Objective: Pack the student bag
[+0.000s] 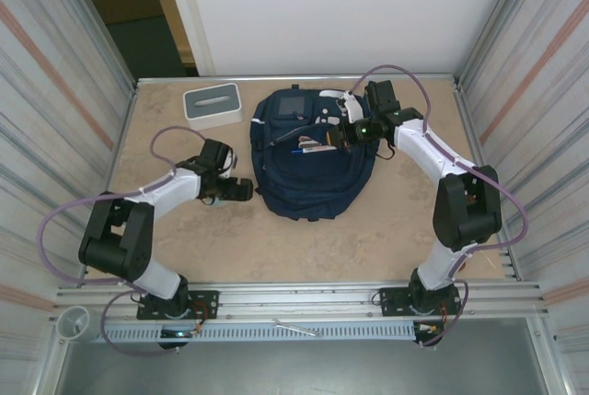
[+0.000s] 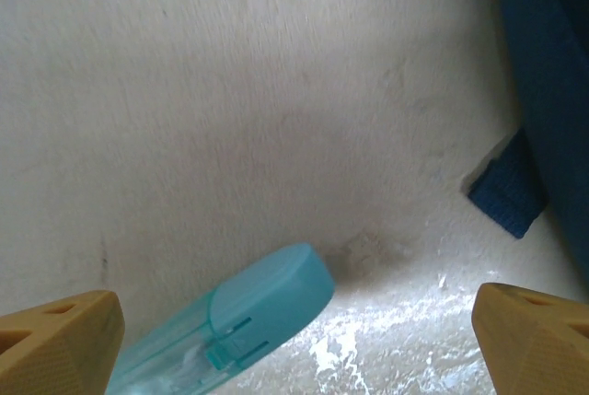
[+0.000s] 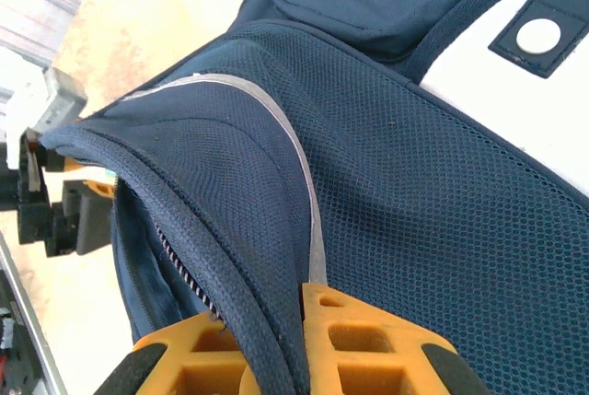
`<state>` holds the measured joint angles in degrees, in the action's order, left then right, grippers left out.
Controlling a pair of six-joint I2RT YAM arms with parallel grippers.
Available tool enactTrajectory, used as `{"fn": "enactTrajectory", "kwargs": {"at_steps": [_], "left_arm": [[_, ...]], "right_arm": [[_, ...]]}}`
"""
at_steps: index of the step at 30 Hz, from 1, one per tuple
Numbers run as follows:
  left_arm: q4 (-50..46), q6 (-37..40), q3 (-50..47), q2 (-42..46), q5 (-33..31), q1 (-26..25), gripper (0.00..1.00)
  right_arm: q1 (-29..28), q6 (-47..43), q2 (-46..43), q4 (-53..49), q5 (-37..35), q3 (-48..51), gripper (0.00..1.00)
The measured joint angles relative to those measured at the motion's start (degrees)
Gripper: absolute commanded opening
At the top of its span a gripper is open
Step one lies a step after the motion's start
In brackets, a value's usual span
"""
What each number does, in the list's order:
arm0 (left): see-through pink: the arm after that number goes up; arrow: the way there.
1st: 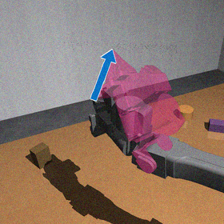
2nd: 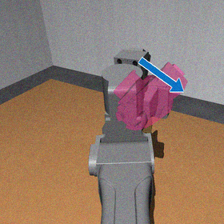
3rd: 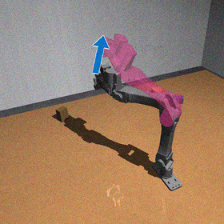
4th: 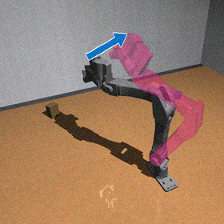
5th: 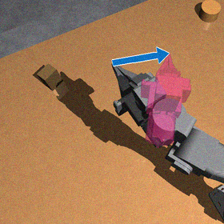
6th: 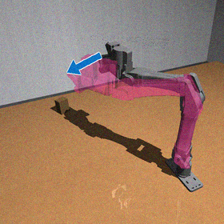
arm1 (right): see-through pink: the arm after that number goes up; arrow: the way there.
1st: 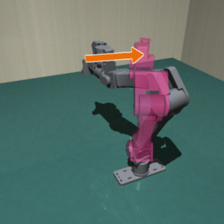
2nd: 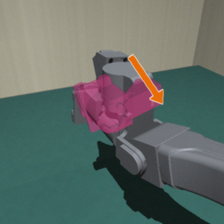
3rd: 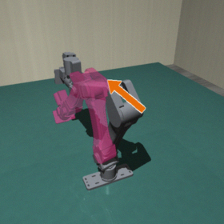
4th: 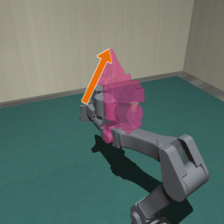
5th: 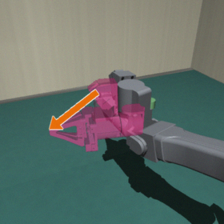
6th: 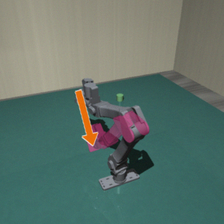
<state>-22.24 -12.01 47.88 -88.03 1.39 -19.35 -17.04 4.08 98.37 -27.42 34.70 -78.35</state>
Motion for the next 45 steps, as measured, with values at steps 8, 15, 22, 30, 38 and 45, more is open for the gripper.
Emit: {"fn": "enactTrajectory", "kwargs": {"at_steps": [8,15,22,30,38,45], "left_arm": [[-2.54,-2.62,1.03,-3.72,-2.86,-1.31,0.71],[-2.93,-4.22,1.05,-4.09,-5.16,-2.54,0.38],[-2.75,-4.79,0.42,-3.52,-7.54,-4.94,0.17],[-0.74,-1.42,-2.95,11.72,-14.27,-16.37,0.06],[18.80,24.83,-3.74,23.17,-17.68,-30.69,0.06],[27.58,50.27,4.85,8.87,-19.65,-33.55,0.08]], "right_arm": [[-0.22,-0.02,-1.36,0.44,-0.22,1.66,0.04],[-0.20,0.02,-5.40,0.33,-0.39,4.48,0.04],[-0.20,0.02,-6.27,0.15,-0.37,5.51,0.04],[-0.13,-0.02,-6.27,-0.15,-0.37,5.51,0.04],[0.17,-0.04,-6.27,-0.96,-0.33,5.51,0.04],[0.33,-0.24,-6.27,-1.40,-0.35,5.51,0.04]]}}
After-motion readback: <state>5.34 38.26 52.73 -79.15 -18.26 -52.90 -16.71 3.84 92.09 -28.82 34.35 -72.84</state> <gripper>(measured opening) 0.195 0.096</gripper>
